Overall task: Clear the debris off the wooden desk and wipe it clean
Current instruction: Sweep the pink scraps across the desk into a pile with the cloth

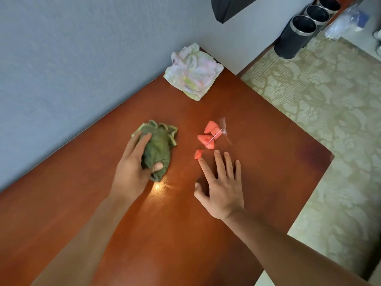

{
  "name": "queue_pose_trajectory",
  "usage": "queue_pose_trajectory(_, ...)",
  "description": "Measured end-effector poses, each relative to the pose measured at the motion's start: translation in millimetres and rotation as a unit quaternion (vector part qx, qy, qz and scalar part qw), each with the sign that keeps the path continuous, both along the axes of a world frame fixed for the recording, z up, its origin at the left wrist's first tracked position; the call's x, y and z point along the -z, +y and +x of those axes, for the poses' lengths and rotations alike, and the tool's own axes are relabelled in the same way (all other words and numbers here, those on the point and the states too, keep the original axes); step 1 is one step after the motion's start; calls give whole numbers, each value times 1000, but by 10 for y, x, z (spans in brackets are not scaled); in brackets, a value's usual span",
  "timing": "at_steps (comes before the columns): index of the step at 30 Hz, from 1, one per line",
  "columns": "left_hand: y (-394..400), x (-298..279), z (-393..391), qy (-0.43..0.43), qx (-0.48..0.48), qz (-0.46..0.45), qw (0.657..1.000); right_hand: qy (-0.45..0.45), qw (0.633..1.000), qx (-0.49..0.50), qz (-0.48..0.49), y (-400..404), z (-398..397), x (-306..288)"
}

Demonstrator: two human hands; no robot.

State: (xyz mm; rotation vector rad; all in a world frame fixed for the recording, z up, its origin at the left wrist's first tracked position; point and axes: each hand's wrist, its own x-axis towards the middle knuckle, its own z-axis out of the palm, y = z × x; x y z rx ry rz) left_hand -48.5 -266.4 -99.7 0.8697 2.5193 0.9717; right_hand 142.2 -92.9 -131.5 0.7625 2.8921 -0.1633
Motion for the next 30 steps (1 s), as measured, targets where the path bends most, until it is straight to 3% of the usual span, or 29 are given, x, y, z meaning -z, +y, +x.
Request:
queue_pose_trajectory(3,-48,-61,346,0,9,-43,999,17,1000,19,-5,0,5,-8)
queue_pose_trajectory(7,188,55,464,89,61,-68,992,58,997,58,-10,89,71,-20)
queue_pose_trajectory(13,605,183,557,70,71,-36,994,-36,978,200,39,699,660,20)
queue_pose_trajectory(19,1254,231,713,48,14,-4,999,-19,978,207,26,700,713,79)
queue_pose_trajectory(30,2169,327,506,42,53,35,997,14,978,208,29,738,755,148)
